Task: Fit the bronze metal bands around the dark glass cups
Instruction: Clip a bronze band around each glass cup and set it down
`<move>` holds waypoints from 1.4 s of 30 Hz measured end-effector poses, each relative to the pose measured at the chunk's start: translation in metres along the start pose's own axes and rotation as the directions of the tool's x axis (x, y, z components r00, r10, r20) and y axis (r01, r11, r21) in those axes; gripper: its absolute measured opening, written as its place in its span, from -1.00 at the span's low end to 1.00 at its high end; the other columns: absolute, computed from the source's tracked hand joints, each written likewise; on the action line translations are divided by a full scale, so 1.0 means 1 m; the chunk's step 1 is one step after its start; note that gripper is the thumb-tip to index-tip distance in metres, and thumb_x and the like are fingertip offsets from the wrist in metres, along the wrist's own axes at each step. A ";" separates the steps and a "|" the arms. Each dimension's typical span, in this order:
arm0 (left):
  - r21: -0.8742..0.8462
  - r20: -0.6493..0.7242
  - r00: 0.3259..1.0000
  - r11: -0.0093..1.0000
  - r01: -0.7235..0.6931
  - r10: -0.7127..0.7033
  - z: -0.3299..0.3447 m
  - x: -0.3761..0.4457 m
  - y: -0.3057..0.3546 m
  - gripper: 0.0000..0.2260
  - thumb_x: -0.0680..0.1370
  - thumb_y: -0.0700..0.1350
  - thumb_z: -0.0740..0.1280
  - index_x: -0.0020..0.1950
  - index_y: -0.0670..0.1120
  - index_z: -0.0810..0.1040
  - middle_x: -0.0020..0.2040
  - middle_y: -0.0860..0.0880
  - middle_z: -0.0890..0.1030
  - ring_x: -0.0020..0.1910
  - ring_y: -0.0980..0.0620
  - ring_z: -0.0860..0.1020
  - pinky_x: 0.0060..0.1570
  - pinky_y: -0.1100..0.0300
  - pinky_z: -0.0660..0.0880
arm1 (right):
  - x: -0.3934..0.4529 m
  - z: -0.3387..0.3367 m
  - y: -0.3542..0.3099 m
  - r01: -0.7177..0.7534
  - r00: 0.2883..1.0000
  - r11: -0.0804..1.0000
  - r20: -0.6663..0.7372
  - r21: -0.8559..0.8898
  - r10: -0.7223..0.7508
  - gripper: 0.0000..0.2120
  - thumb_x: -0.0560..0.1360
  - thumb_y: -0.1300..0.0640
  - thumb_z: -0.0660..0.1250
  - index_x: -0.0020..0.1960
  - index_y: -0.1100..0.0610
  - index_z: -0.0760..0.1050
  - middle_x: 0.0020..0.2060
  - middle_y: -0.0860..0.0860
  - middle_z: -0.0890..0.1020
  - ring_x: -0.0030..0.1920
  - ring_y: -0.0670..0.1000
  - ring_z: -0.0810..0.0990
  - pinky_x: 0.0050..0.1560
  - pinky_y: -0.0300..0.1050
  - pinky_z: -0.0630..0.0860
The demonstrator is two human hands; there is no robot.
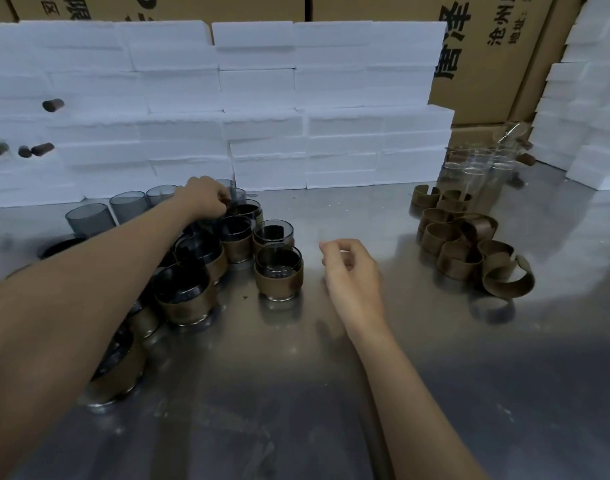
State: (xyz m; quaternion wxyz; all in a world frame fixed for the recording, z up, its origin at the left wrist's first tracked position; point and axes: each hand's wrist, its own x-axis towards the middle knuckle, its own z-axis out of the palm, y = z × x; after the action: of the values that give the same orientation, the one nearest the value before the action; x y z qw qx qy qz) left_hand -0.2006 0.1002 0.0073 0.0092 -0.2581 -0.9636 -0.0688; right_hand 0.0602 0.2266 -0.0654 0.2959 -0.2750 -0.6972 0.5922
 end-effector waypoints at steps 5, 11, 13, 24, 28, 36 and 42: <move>-0.054 -0.160 0.985 0.996 -0.078 0.068 -0.007 -0.002 0.008 -0.71 0.64 -0.19 0.31 0.35 -0.18 0.55 0.29 -0.31 0.53 0.28 -0.35 0.47 0.27 -0.17 0.46 | -0.002 -0.001 -0.004 -0.025 1.000 1.000 0.003 0.011 0.025 -0.66 0.37 -0.26 0.24 -0.04 -0.06 0.55 -0.08 -0.07 0.67 -0.07 0.09 0.64 0.13 0.22 0.60; -0.389 -0.358 0.927 0.884 -0.259 0.114 -0.039 -0.045 0.048 -0.84 0.70 -0.12 0.13 0.22 -0.14 0.41 0.27 -0.16 0.30 0.07 -0.13 0.42 0.00 0.20 0.39 | 0.000 -0.003 -0.003 -0.014 1.000 1.000 0.000 -0.006 0.014 -0.84 0.55 -0.10 0.33 -0.01 -0.03 0.57 -0.07 -0.07 0.67 -0.02 0.06 0.65 0.14 0.18 0.61; -0.524 -0.446 0.891 0.782 -0.337 0.085 -0.051 -0.072 0.069 -0.87 0.72 -0.07 0.08 0.09 -0.11 0.34 0.14 -0.09 0.30 -0.08 0.01 0.39 -0.22 0.38 0.35 | -0.003 -0.005 -0.006 -0.022 1.000 1.000 -0.001 0.000 0.022 -0.83 0.58 -0.10 0.31 0.01 -0.02 0.57 -0.05 -0.06 0.67 -0.01 0.02 0.63 0.10 0.11 0.62; -0.998 0.023 0.996 0.062 0.018 0.086 0.023 -0.200 0.164 -0.53 0.55 0.17 0.37 0.20 -0.18 0.39 0.03 -0.21 0.67 -0.11 -0.10 0.70 -0.15 0.02 0.62 | -0.012 -0.034 -0.031 -0.182 0.979 0.881 0.161 0.437 0.122 -0.53 0.67 -0.17 0.07 0.06 0.15 0.61 -0.26 0.07 0.71 -0.33 0.01 0.64 -0.40 -0.16 0.45; -0.999 0.037 0.999 -0.016 0.037 -0.002 0.053 -0.198 0.159 -0.70 0.62 0.06 0.35 0.13 -0.16 0.43 0.07 -0.18 0.67 0.08 -0.06 0.67 0.13 0.05 0.58 | -0.023 -0.019 -0.024 -0.212 0.958 0.904 0.261 0.371 0.117 -0.47 0.68 -0.22 0.06 -0.13 0.01 0.69 -0.20 -0.05 0.73 -0.18 -0.10 0.71 -0.19 -0.16 0.55; -0.992 -0.009 0.995 -0.126 -0.021 -0.095 0.056 -0.187 0.134 -0.72 0.64 0.06 0.28 0.15 -0.14 0.51 -0.05 -0.01 0.69 -0.02 0.06 0.67 0.02 0.11 0.58 | -0.021 -0.003 -0.021 -0.140 0.947 0.977 0.310 0.162 0.084 -0.45 0.69 -0.28 0.00 0.10 -0.01 0.68 0.00 0.00 0.76 -0.01 -0.08 0.74 0.00 -0.15 0.60; -0.994 -0.074 0.993 0.084 -0.067 -0.088 0.054 -0.190 0.136 -0.59 0.49 0.29 0.16 0.07 0.01 0.53 0.11 -0.01 0.58 0.29 -0.08 0.49 0.37 -0.15 0.41 | -0.022 -0.007 -0.020 -0.128 0.953 0.979 0.293 0.160 0.077 -0.39 0.66 -0.35 0.01 0.02 0.04 0.68 -0.13 0.07 0.77 -0.13 0.03 0.76 -0.20 -0.08 0.62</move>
State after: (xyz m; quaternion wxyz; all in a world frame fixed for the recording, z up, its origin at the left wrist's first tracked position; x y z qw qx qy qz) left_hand 0.0333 0.1299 -0.0392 -0.1134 -0.1849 -0.6619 -0.7175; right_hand 0.0796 0.2116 -0.0463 0.1845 -0.1954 -0.6620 0.6997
